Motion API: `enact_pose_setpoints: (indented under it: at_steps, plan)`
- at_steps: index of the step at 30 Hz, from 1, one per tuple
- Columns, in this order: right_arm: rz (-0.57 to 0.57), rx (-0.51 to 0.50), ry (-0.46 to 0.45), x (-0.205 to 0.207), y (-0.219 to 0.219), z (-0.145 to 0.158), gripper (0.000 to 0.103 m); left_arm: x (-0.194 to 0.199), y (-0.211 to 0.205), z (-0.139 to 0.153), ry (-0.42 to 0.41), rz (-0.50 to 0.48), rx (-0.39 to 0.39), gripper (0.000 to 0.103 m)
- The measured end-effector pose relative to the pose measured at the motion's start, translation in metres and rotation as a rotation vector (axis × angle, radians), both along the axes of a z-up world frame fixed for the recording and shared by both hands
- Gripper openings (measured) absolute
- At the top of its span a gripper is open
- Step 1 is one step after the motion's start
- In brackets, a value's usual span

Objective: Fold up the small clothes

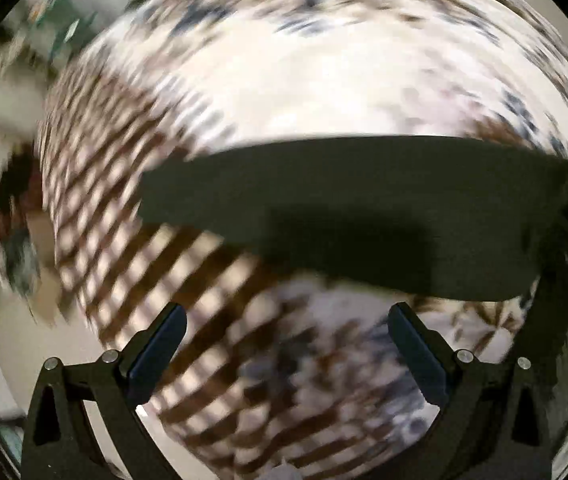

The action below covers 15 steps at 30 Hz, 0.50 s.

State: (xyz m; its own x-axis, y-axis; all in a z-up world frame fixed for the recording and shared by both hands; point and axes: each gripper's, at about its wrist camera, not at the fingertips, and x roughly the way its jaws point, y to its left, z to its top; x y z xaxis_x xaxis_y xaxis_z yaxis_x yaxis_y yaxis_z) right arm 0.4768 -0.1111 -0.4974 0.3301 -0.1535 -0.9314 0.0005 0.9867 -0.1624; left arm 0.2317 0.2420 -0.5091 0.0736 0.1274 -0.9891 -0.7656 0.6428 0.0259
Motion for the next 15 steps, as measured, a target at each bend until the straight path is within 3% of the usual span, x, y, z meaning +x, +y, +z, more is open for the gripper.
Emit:
enact_pose_setpoints:
  at_steps: [3, 7, 9, 10, 11, 12, 13, 15]
  plan:
    - [-0.04, 0.011, 0.031, -0.027, -0.028, 0.007, 0.073, -0.026, 0.031, -0.018, -0.053, 0.178, -0.109, 0.103]
    - [-0.092, 0.011, 0.067, -0.064, -0.054, 0.002, 0.073, -0.036, 0.07, -0.036, -0.198, 0.396, -0.23, 0.098]
    - [-0.107, 0.005, 0.078, -0.078, -0.064, -0.003, 0.073, -0.031, 0.085, -0.04, -0.252, 0.469, -0.235, 0.085]
    - [-0.116, -0.004, 0.088, -0.082, -0.067, -0.005, 0.073, -0.026, 0.094, -0.042, -0.277, 0.499, -0.222, 0.071]
    - [-0.126, -0.012, 0.097, -0.084, -0.069, -0.009, 0.073, -0.023, 0.098, -0.043, -0.286, 0.505, -0.211, 0.041]
    - [-0.138, -0.018, 0.105, -0.088, -0.072, -0.012, 0.073, -0.018, 0.103, -0.043, -0.29, 0.512, -0.196, 0.029]
    - [-0.152, -0.03, 0.111, -0.093, -0.075, -0.015, 0.073, -0.014, 0.107, -0.04, -0.291, 0.517, -0.17, 0.008]
    - [-0.165, -0.06, 0.118, -0.097, -0.079, -0.02, 0.073, -0.006, 0.112, -0.026, -0.341, 0.481, -0.11, 0.008]
